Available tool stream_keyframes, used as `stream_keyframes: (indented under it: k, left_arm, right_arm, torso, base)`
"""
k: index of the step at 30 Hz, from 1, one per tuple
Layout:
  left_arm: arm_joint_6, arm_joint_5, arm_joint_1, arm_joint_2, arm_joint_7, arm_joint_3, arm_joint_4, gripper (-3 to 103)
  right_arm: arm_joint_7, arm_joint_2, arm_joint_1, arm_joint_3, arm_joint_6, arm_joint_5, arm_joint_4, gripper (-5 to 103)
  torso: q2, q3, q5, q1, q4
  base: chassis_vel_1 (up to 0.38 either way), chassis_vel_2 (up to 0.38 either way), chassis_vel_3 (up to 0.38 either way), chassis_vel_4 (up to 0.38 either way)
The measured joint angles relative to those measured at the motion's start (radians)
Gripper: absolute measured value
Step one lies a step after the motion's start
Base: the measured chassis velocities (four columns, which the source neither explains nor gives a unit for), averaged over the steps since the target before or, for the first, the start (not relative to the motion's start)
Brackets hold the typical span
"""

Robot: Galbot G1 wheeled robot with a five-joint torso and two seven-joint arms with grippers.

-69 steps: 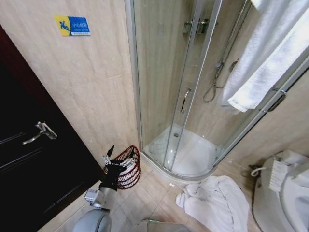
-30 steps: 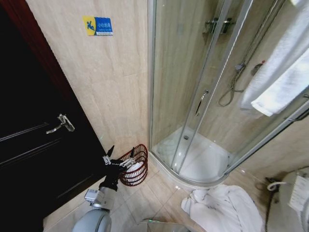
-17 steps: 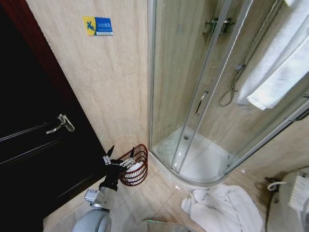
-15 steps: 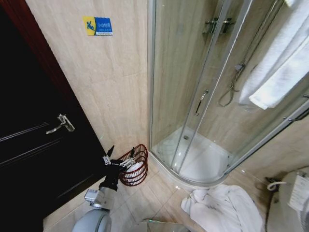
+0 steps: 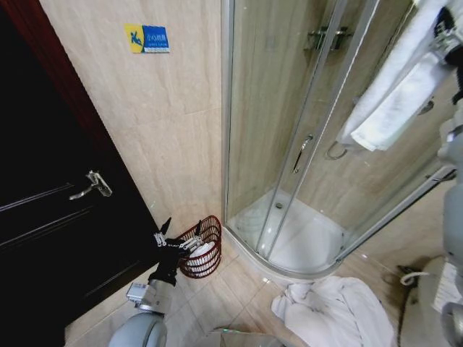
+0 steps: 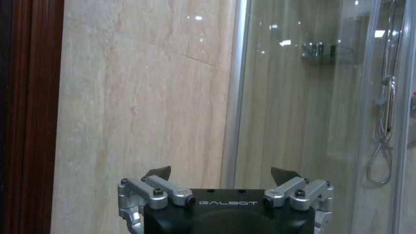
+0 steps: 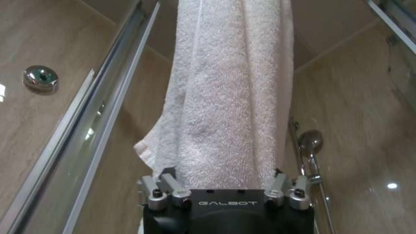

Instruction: Discard the used towel into the hamper.

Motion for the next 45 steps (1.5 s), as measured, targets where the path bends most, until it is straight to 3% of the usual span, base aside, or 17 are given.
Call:
stream_keyframes:
  k: [4,6,9,11,13,15,17,20,34,39,45]
  left_arm:
    - [0.000,0.000,0.000,0.000,0.000,0.000,0.000,100]
    - [0.000,0.000,0.000,0.000,0.000,0.000,0.000,100]
    - [0.000,0.000,0.000,0.000,0.000,0.000,0.000,100]
    - [0.000,0.000,0.000,0.000,0.000,0.000,0.000,100]
    - [0.000,0.000,0.000,0.000,0.000,0.000,0.000,100]
    - [0.000,0.000,0.000,0.000,0.000,0.000,0.000,100]
    - [0.000,0.000,0.000,0.000,0.000,0.000,0.000,100]
    - [0.000,0.000,0.000,0.000,0.000,0.000,0.000,100]
    - [0.000,0.000,0.000,0.000,0.000,0.000,0.000,100]
    - [0.000,0.000,0.000,0.000,0.000,0.000,0.000,100]
    - [0.000,0.000,0.000,0.000,0.000,0.000,0.000,100]
  right_arm:
    - [-0.005,0.003,-0.005,0.004,0.000,-0.002,0.007,62]
    - [-0.006,0.003,-0.008,0.006,0.001,-0.002,0.009,62]
    - [-0.010,0.000,-0.009,0.009,0.001,-0.002,0.013,45]
    - [-0.010,-0.002,-0.009,0.009,0.001,-0.001,0.014,45]
    - [-0.014,-0.010,-0.014,0.015,0.001,0.004,0.023,28]
    - [-0.016,-0.012,-0.019,0.020,0.001,0.007,0.028,28]
    - [-0.017,-0.018,-0.033,0.034,0.001,0.015,0.040,18]
    - [-0.018,-0.021,-0.048,0.047,0.002,0.019,0.049,12]
    - [-0.053,-0.031,-0.185,0.147,0.087,0.000,0.140,11]
    - [-0.045,-0.024,-0.311,0.216,0.143,-0.023,0.201,11]
    - [-0.041,0.044,-0.531,0.313,0.187,-0.052,0.291,11]
  torso:
    - [0.000,0.000,0.0000,0.000,0.0001]
    - [0.000,0.000,0.0000,0.000,0.0001]
    - [0.000,0.000,0.0001,0.000,0.0000]
    - [0.000,0.000,0.0000,0.000,0.0000]
    - [0.000,0.000,0.0000,0.000,0.0001]
    - [0.000,0.000,0.0000,0.000,0.0002]
    - [0.000,0.000,0.0000,0.000,0.0000]
    - [0.000,0.000,0.0000,0.000,0.0001]
    - [0.000,0.000,0.0000,0.000,0.0001]
    - [0.000,0.000,-0.0005,0.000,0.0002]
    - [0.000,0.000,-0.0004,0.000,0.0001]
  base:
    - [0.000,0.000,0.000,0.000]
    - [0.000,0.000,0.000,0.000]
    - [0.000,0.000,0.000,0.000]
    - [0.000,0.000,0.000,0.000]
    - [0.000,0.000,0.000,0.000]
    - [0.000,0.000,0.000,0.000]
    - [0.000,0.000,0.000,0.000]
    - [0.000,0.000,0.000,0.000]
    - [0.000,0.000,0.000,0.000]
    - [0.000,0.000,0.000,0.000]
    - [0.000,0.000,0.000,0.000]
